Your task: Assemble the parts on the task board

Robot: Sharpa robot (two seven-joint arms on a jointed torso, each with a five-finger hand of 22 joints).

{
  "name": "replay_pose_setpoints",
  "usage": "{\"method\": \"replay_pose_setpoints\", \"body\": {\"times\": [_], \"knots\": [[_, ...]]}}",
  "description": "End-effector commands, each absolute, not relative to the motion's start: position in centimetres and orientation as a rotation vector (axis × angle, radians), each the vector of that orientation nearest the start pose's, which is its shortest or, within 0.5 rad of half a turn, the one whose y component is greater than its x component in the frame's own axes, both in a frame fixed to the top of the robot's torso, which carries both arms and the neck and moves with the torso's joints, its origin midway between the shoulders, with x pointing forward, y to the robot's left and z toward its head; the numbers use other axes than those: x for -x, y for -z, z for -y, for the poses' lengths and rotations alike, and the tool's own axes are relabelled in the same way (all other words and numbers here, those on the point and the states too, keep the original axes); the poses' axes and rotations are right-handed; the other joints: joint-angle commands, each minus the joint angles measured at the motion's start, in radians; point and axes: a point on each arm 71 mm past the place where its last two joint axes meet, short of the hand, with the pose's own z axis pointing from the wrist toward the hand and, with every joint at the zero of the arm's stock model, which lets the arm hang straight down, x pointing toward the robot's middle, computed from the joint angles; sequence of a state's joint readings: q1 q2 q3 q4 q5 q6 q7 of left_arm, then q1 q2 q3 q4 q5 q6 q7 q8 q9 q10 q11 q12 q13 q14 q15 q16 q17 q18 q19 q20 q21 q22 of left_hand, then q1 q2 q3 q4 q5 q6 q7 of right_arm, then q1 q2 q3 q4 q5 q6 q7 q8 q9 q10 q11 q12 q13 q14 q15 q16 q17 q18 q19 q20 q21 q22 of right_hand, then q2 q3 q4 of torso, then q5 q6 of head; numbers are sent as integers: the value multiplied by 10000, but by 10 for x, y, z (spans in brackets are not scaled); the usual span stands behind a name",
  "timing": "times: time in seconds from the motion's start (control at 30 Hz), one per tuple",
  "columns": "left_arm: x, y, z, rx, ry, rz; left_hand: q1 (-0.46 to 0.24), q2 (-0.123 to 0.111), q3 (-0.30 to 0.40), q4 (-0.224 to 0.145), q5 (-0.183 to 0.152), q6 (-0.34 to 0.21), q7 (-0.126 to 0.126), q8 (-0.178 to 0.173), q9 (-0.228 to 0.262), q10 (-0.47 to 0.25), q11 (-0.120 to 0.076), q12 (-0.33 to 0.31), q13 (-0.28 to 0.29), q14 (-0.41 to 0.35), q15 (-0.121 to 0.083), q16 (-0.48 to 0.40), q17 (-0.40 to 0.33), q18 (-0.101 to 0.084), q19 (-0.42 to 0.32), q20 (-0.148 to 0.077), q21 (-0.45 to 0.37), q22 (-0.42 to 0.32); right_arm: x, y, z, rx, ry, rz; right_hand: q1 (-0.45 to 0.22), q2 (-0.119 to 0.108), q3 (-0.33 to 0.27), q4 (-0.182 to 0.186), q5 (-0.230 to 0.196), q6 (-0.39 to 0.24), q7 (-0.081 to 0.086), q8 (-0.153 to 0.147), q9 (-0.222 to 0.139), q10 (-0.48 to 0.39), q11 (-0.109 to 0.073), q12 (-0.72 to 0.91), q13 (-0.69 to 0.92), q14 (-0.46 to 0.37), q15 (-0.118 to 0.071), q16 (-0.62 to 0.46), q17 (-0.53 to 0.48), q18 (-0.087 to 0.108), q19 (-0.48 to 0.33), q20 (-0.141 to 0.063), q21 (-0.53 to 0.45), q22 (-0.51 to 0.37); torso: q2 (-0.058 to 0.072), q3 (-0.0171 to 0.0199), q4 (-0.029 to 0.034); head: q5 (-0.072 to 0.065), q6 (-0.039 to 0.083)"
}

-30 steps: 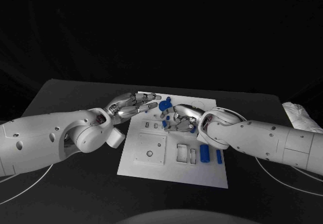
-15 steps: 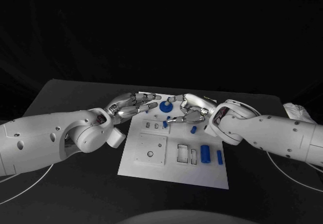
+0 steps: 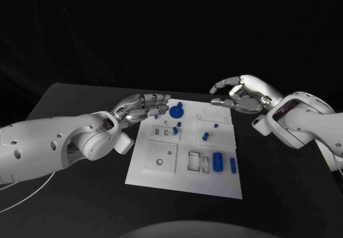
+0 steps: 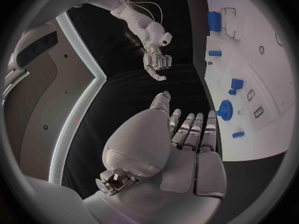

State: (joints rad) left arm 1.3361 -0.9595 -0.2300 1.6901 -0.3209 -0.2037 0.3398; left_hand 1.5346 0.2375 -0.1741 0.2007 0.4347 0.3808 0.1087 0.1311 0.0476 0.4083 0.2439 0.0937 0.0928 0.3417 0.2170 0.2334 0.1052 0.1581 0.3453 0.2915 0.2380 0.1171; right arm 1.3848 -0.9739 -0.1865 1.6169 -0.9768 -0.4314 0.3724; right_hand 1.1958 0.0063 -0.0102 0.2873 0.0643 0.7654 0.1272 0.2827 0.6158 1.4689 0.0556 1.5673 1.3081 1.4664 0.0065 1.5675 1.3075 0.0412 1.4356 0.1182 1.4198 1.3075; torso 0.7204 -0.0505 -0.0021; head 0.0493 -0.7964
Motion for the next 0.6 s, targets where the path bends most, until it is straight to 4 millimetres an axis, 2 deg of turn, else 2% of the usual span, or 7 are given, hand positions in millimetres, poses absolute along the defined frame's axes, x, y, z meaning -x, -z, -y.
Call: {"method": "replay_pose_setpoints", "body": {"times": [0.03, 0.23, 0.3, 0.33, 0.43, 0.47, 0.6], "knots": [[-453, 160, -204, 4753, 13281, -17039, -70, -164, -79, 343, -477, -279, -126, -118, -5, 2079, 195, 747, 753, 2076, 119, 1518, 530, -233, 2341, -54, 1354, 590, -467, 122, 232, -360, -11098, -14386, -147, 321, -172, 5, 171, 339, -64, 509, 404, 1019, -62, 35, 2627, 1044, -41, 33, 2633, -280, 946, -58, 1059, 2463, -59, 85, -111, 60, -16], [-468, 137, -189, 1861, 10630, -18667, -1058, -191, -611, 777, -2025, 2064, 480, 924, 375, 5436, -980, 3152, 2975, 5343, -998, 4850, 2053, 141, 5473, -709, 3396, 1548, -467, 123, 233, -643, -10895, -14896, -380, 690, -320, 41, 284, 365, -79, 815, 699, 1019, -34, 35, 2627, 1044, -27, 33, 2633, -338, 1126, -41, 1273, 2537, -84, 223, -205, 158, -27], [-471, 130, -183, 893, 9603, -19210, -1544, -100, -851, 800, -2423, 2428, 502, 1393, 482, 5830, -1449, 5004, 4413, 5800, -1634, 6685, 3202, 138, 6308, -1148, 4476, 2200, -468, 124, 232, -680, -10863, -15043, -404, 737, -330, 44, 302, 353, -78, 833, 721, 1019, -31, 35, 2627, 1044, -24, 33, 2633, -330, 1100, -37, 1248, 2526, -90, 249, -242, 189, -27], [-473, 127, -180, 408, 9033, -19497, -1975, 4, -1035, 759, -2752, 2811, 467, 1827, 616, 6603, -1637, 7164, 6299, 6569, -1751, 8415, 4891, 143, 6602, -1433, 5214, 2690, -468, 124, 232, -707, -10840, -15123, -418, 762, -335, 45, 312, 345, -77, 842, 732, 1019, -30, 35, 2627, 1044, -23, 33, 2633, -325, 1084, -36, 1232, 2519, -98, 274, -261, 207, -38], [-477, 119, -173, -485, 7561, -20140, -2834, -14, -1523, 796, -3339, 4040, 269, 3375, 1328, 10659, -1802, 13899, 13613, 11410, -1889, 13022, 13432, -644, 8887, -1653, 9764, 8389, -470, 127, 232, -794, -10749, -15379, -446, 816, -349, 43, 341, 322, -73, 858, 756, 1019, -26, 35, 2627, 1044, -18, 33, 2633, -313, 1046, -31, 1195, 2503, -92, 300, -297, 242, -48], [-479, 118, -171, -668, 7058, -20378, -3025, 31, -1603, 815, -3391, 4176, 50, 3879, 1688, 11449, -1833, 14625, 14570, 12178, -2057, 13340, 14501, -792, 9477, -1782, 10866, 9874, -470, 128, 232, -829, -10705, -15483, -447, 818, -349, 43, 343, 321, -73, 859, 757, 1019, -26, 35, 2627, 1044, -18, 33, 2633, -312, 1044, -31, 1193, 2502, -91, 308, -307, 250, -52], [-484, 118, -165, -1004, 5100, -21404, -3813, 109, -1939, 862, -3373, 5090, -317, 5481, 2967, 11625, -2257, 14771, 14780, 12291, -2358, 13374, 14656, -1176, 10883, -2005, 12568, 12694, -474, 133, 232, -1012, -10574, -15929, -480, 877, -371, 42, 387, 254, -61, 857, 777, 1019, -19, 35, 2627, 1044, -11, 33, 2633, -293, 984, -25, 1135, 2477, -72, 355, -374, 310, -79]]}}
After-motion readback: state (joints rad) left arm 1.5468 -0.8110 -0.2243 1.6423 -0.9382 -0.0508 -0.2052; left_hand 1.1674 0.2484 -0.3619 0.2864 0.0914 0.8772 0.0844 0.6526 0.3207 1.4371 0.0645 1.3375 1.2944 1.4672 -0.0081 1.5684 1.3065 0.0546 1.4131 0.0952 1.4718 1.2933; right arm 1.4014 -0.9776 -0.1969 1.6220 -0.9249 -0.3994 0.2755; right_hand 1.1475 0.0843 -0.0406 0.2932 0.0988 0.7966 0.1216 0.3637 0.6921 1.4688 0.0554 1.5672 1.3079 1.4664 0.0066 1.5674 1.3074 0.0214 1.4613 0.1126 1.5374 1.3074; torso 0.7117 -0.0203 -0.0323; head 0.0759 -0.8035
